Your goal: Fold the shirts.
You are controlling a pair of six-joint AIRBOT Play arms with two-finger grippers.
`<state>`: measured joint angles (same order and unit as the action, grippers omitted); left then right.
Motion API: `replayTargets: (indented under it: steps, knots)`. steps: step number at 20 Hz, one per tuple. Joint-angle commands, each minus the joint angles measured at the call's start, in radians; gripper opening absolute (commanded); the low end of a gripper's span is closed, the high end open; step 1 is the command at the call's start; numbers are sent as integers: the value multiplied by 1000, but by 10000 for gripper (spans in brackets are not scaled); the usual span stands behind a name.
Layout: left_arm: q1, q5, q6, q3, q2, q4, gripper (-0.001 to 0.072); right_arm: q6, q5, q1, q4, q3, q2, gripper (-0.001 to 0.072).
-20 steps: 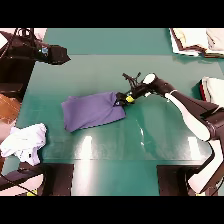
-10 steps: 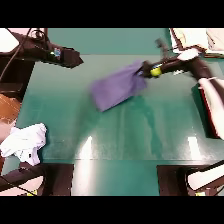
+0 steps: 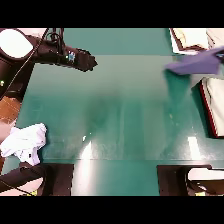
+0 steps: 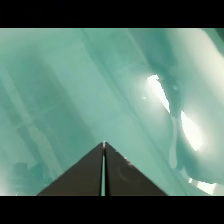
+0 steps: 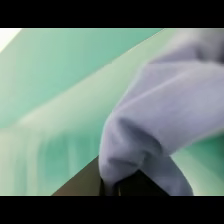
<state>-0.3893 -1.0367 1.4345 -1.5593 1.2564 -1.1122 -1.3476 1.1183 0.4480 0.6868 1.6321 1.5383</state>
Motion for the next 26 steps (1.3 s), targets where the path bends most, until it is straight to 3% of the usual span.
replayTargets:
  steps: [1,11,16,26]
  knots:
    - [-6,7,6,0,0,2,26,1,-3,185,-3,1,-21,17]
    - [-6,-5,6,0,1,3,26,3,-120,246,-5,2,-127,17]
    - [-6,-4,5,0,1,2,26,28,-86,245,15,3,-240,17]
    - [-6,-25,-3,0,0,1,26,-76,245,303,445,-40,-321,17]
